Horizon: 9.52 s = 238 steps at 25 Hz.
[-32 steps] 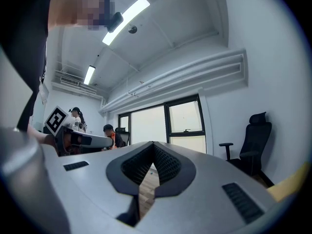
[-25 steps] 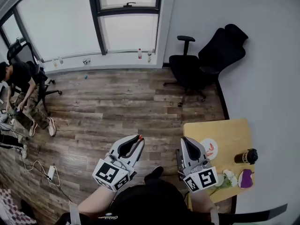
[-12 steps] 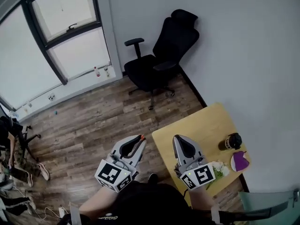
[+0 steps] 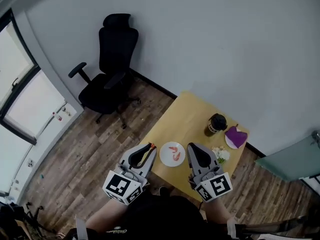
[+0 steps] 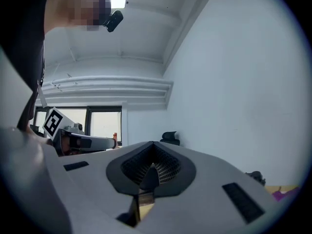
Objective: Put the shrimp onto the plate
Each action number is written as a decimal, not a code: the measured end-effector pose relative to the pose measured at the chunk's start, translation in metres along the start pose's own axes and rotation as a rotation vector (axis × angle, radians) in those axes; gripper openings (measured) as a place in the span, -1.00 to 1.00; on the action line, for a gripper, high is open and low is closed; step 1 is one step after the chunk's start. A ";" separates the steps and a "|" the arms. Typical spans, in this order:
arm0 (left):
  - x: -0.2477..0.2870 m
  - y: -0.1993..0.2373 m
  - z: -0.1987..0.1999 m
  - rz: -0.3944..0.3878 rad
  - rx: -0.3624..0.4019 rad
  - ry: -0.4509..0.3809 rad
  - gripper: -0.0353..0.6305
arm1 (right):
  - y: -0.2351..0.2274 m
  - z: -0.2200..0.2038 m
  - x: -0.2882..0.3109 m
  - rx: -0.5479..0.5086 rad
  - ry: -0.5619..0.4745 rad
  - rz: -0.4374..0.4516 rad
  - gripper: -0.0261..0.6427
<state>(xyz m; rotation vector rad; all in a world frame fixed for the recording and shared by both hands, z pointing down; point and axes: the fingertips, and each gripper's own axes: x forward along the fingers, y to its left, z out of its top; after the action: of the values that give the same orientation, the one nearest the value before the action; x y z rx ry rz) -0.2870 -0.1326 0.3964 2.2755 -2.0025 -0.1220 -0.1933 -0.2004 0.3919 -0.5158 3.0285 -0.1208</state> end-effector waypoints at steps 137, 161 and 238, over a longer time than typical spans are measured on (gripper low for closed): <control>0.091 0.007 -0.392 -0.984 1.240 0.932 -0.66 | -0.011 -0.020 -0.039 -0.054 0.068 -0.569 -0.92; 0.106 -0.022 -0.154 -0.573 0.260 0.444 -0.88 | -0.003 -0.009 -0.031 -0.068 0.027 -0.515 -0.92; 0.079 -0.039 -0.018 -0.559 0.156 0.077 -0.88 | 0.005 -0.004 -0.029 -0.094 0.017 -0.472 -0.92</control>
<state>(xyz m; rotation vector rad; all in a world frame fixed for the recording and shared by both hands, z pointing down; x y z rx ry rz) -0.2366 -0.2060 0.4096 2.8269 -1.3309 0.0799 -0.1678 -0.1855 0.3966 -1.2325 2.8734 -0.0049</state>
